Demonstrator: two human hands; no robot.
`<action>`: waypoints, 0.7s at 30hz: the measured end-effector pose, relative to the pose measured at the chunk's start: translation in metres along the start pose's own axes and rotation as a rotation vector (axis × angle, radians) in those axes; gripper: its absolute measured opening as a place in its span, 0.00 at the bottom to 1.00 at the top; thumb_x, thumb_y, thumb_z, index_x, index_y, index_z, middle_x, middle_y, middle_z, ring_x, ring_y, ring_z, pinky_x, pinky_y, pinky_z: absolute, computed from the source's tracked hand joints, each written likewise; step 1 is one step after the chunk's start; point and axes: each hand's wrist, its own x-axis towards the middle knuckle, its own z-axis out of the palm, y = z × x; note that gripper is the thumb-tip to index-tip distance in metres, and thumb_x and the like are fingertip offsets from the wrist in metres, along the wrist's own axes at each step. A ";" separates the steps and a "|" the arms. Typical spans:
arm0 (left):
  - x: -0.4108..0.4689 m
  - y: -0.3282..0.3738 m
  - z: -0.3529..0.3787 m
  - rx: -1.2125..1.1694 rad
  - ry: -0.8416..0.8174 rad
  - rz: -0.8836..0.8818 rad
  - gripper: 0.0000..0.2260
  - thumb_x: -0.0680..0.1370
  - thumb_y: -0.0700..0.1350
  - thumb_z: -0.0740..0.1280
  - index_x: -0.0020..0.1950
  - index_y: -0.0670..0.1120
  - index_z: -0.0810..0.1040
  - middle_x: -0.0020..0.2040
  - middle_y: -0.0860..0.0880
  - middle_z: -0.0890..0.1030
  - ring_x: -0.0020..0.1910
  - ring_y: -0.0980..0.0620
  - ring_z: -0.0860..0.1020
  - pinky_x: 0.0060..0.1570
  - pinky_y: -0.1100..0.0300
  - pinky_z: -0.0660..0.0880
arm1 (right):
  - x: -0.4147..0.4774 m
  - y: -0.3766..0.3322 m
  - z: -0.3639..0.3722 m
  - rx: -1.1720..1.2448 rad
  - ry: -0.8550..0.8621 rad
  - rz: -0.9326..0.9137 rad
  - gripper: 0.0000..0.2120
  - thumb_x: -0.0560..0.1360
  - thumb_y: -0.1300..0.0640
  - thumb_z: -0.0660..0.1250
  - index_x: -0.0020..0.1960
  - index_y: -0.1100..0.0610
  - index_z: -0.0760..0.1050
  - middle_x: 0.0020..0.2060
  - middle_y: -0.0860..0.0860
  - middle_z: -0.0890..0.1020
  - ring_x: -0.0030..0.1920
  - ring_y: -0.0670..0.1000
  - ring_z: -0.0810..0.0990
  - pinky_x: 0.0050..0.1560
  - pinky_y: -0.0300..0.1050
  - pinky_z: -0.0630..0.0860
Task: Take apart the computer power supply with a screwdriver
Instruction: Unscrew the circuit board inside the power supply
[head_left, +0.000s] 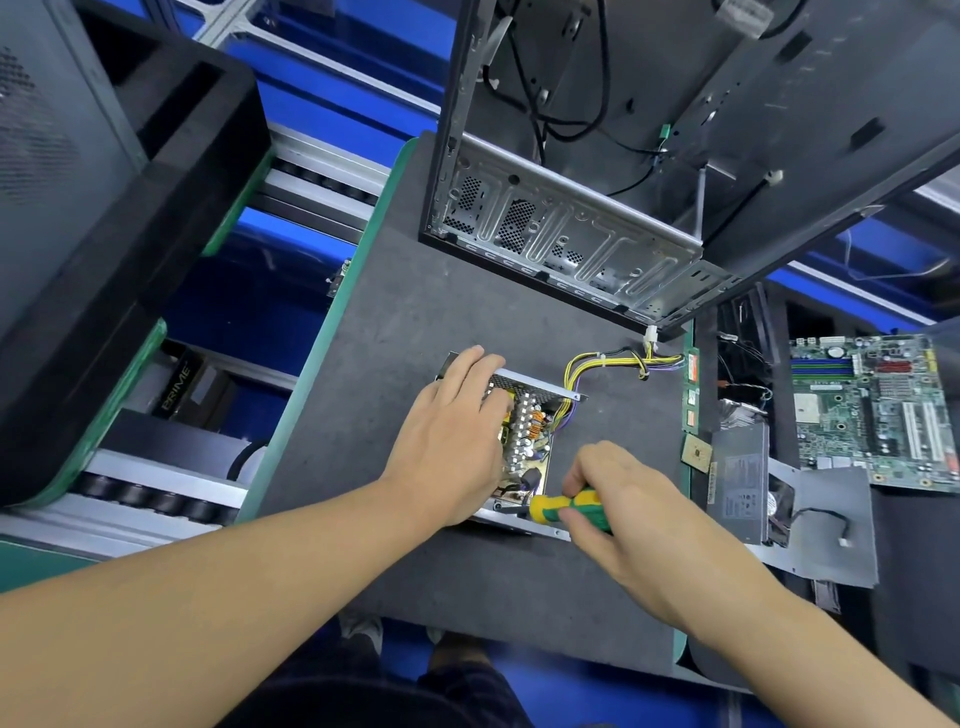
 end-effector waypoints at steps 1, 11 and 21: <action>0.000 0.000 0.000 -0.005 0.001 0.000 0.16 0.76 0.44 0.59 0.63 0.44 0.73 0.78 0.46 0.60 0.79 0.46 0.50 0.64 0.54 0.68 | 0.000 0.000 -0.001 0.002 0.000 0.002 0.05 0.81 0.49 0.60 0.52 0.48 0.65 0.51 0.44 0.69 0.45 0.49 0.72 0.47 0.46 0.70; 0.001 0.000 0.001 -0.006 0.009 -0.002 0.16 0.76 0.42 0.60 0.63 0.44 0.73 0.77 0.45 0.61 0.79 0.45 0.51 0.63 0.54 0.68 | 0.001 0.001 -0.003 0.010 -0.017 0.028 0.05 0.81 0.49 0.60 0.52 0.49 0.66 0.51 0.44 0.70 0.47 0.49 0.72 0.49 0.46 0.70; 0.001 0.000 0.001 -0.003 0.022 0.002 0.15 0.75 0.42 0.61 0.61 0.44 0.75 0.76 0.45 0.63 0.79 0.45 0.54 0.61 0.53 0.70 | -0.001 -0.001 -0.003 0.010 -0.021 0.035 0.05 0.81 0.50 0.60 0.52 0.50 0.66 0.51 0.44 0.71 0.46 0.50 0.72 0.48 0.46 0.71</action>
